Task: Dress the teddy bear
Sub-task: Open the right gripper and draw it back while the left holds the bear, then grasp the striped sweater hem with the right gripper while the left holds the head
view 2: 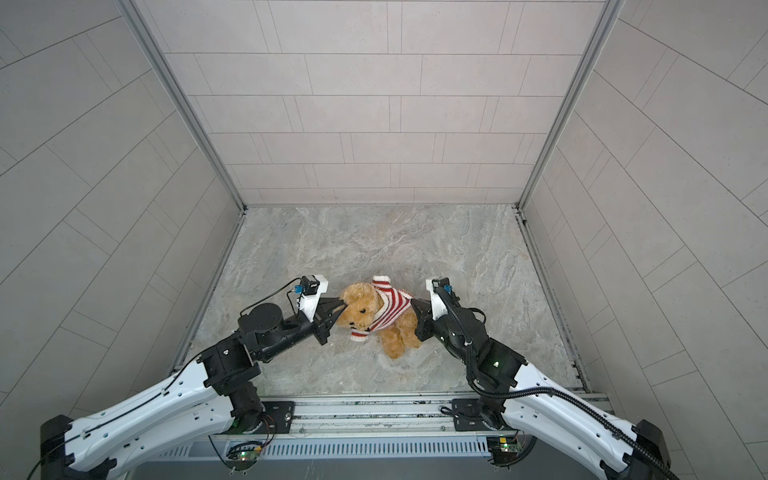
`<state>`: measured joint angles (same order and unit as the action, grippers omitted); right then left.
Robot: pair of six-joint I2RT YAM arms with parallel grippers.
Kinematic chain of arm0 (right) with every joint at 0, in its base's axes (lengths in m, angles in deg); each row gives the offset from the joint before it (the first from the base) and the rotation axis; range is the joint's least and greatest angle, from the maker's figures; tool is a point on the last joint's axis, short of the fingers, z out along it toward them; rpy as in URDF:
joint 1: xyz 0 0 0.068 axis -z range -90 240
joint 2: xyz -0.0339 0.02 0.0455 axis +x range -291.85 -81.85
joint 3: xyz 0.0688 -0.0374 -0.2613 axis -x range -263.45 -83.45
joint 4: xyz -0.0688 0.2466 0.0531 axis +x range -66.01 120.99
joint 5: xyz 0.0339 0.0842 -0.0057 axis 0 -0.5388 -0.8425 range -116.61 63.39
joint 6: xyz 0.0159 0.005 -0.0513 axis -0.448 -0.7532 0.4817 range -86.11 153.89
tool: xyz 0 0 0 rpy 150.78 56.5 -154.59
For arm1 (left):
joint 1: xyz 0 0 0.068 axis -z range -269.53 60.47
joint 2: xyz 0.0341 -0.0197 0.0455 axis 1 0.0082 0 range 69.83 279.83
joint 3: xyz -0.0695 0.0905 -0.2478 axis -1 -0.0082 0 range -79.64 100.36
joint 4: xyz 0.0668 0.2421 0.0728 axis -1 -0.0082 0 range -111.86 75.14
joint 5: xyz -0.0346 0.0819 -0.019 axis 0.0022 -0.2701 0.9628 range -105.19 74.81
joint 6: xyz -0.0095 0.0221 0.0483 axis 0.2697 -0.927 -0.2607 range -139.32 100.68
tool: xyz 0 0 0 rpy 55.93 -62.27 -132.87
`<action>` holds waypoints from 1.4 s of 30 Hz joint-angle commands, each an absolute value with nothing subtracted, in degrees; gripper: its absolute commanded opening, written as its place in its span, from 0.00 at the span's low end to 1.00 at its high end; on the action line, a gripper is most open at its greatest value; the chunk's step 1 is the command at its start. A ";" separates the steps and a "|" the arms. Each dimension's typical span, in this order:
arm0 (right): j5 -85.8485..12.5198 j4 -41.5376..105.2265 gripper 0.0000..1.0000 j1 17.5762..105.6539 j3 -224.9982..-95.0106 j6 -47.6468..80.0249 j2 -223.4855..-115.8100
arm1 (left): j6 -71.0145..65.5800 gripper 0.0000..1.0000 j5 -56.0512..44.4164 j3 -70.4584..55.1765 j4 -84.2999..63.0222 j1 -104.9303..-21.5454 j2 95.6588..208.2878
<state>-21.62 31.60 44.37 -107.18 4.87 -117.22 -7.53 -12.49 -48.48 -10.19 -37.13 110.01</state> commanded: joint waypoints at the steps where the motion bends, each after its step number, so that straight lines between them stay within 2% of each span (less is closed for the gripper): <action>1: -16.46 29.60 0.00 46.37 -105.92 1.79 -115.80 | -8.69 0.00 -13.87 -49.60 -8.43 -37.37 107.64; 7: -17.89 27.89 0.00 47.55 -103.58 -0.62 -115.60 | -6.90 0.00 -16.54 -50.81 -8.00 -37.39 105.70; 13: -19.87 27.47 0.00 47.54 -100.53 -3.20 -113.67 | -4.33 0.00 -23.71 -52.06 -8.04 -37.43 103.47; 19: -22.68 30.58 0.00 47.55 -98.40 -5.19 -115.81 | -4.28 0.00 -23.43 -53.85 -4.37 -37.40 101.72; 25: -37.41 33.63 0.00 47.55 -103.57 -1.33 -124.54 | -4.99 0.00 -23.31 -54.23 -3.46 -37.33 102.39; 29: -40.93 33.98 0.00 46.66 -105.00 2.60 -122.58 | -6.41 0.00 -22.39 -54.42 -2.78 -37.37 102.74; 31: -39.17 32.39 0.05 46.10 -105.69 5.54 -119.56 | -7.50 0.00 -21.01 -54.43 -2.59 -37.39 102.86; 36: -36.54 24.32 0.44 46.04 -110.90 13.26 -113.60 | -10.99 0.00 -14.91 -53.11 -4.08 -36.81 103.68; 42: -39.51 20.89 0.66 45.96 -116.29 21.01 -119.02 | -11.91 0.00 -9.04 -52.83 -2.33 -35.66 104.34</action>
